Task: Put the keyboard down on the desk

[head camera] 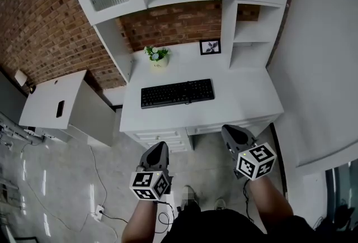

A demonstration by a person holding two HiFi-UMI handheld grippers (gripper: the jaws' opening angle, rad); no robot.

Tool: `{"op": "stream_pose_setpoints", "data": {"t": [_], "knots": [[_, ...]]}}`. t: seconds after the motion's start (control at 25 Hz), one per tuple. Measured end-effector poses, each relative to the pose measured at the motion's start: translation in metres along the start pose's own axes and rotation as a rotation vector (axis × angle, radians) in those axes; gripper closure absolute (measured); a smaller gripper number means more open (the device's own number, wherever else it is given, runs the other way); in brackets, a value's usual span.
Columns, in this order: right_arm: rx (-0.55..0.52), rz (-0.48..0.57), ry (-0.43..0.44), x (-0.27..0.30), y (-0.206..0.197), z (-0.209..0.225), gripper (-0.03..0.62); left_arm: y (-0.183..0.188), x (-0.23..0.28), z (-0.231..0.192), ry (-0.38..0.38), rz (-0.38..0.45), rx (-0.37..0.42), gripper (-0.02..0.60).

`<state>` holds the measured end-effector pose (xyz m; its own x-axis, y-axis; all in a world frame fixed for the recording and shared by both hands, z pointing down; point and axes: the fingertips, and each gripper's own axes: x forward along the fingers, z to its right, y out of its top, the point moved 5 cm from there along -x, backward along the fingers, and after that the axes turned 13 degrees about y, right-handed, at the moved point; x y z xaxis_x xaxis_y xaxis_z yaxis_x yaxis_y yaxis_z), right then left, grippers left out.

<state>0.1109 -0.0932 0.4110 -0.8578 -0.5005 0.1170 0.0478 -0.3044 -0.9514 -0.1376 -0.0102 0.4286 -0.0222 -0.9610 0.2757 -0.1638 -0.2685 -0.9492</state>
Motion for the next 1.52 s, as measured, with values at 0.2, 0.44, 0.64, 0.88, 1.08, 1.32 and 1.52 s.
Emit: {"op": "stream_pose_setpoints", "data": {"t": [0.2, 0.44, 0.64, 0.88, 1.08, 1.32, 1.52], "knots": [[-0.014, -0.012, 0.048, -0.043, -0.003, -0.013, 0.577, -0.012, -0.041, 0.035, 0.034, 0.008, -0.014, 0.565], [-0.031, -0.025, 0.097, -0.079, -0.009, -0.026, 0.577, -0.027, -0.081, 0.060, 0.080, 0.042, -0.024, 0.565], [-0.036, -0.032, 0.125, -0.097, -0.017, -0.030, 0.577, -0.037, -0.101, 0.080, 0.094, 0.039, -0.037, 0.565], [-0.023, -0.020, 0.136, -0.111, -0.022, -0.029, 0.577, -0.042, -0.110, 0.093, 0.094, 0.033, -0.032, 0.565], [-0.009, -0.002, 0.127, -0.119, -0.021, -0.026, 0.577, -0.040, -0.112, 0.101, 0.080, 0.031, -0.018, 0.565], [-0.006, 0.001, 0.122, -0.123, -0.022, -0.030, 0.577, -0.036, -0.112, 0.103, 0.066, 0.036, -0.013, 0.565], [-0.011, 0.008, 0.123, -0.124, -0.022, -0.034, 0.577, -0.036, -0.114, 0.099, 0.072, 0.056, -0.010, 0.565]]}}
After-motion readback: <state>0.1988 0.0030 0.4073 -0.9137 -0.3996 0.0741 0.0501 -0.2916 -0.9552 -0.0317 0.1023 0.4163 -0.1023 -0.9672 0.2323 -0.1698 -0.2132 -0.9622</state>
